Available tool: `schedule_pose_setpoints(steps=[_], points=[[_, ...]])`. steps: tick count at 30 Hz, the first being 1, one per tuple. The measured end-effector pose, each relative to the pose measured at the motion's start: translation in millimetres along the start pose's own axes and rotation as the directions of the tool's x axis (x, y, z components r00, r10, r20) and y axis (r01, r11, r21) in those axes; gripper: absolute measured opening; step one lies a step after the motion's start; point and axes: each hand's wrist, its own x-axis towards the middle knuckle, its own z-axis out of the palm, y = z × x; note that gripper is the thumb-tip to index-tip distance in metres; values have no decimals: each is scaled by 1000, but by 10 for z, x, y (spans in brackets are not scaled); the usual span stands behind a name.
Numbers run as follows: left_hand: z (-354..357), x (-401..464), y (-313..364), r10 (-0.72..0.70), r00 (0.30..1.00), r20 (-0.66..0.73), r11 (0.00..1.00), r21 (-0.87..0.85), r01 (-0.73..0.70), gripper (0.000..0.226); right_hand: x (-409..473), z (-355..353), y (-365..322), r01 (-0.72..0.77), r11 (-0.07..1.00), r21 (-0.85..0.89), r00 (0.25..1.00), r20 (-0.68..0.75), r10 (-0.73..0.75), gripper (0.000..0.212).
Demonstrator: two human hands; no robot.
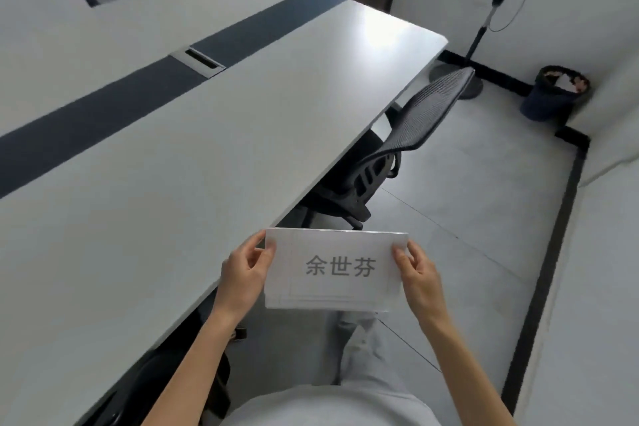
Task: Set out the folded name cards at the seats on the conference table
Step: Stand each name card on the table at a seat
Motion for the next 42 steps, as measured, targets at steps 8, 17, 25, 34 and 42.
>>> schedule_pose_setpoints(steps=[8,17,25,34,42], points=[[59,758,54,-244,888,-391,967,-161,195,37,1704,515,-510,203,971,-127,886,445,-127,16],[-356,1363,38,-404,702,-586,911,-321,257,51,2948,1609,-1034,346,935,-80,595,789,-153,36],[-1044,2219,-290,-405,693,-596,913,-307,270,51,3601,2667,-1160,350,934,-75,577,802,-152,22],[-1197,2566,-516,-382,685,-621,923,-287,255,29,3837,3152,-1143,344,931,-123,592,798,-114,32],[-1106,2547,-585,-346,645,-681,935,-195,296,44,3969,3012,-1124,474,857,-201,511,855,-83,47]])
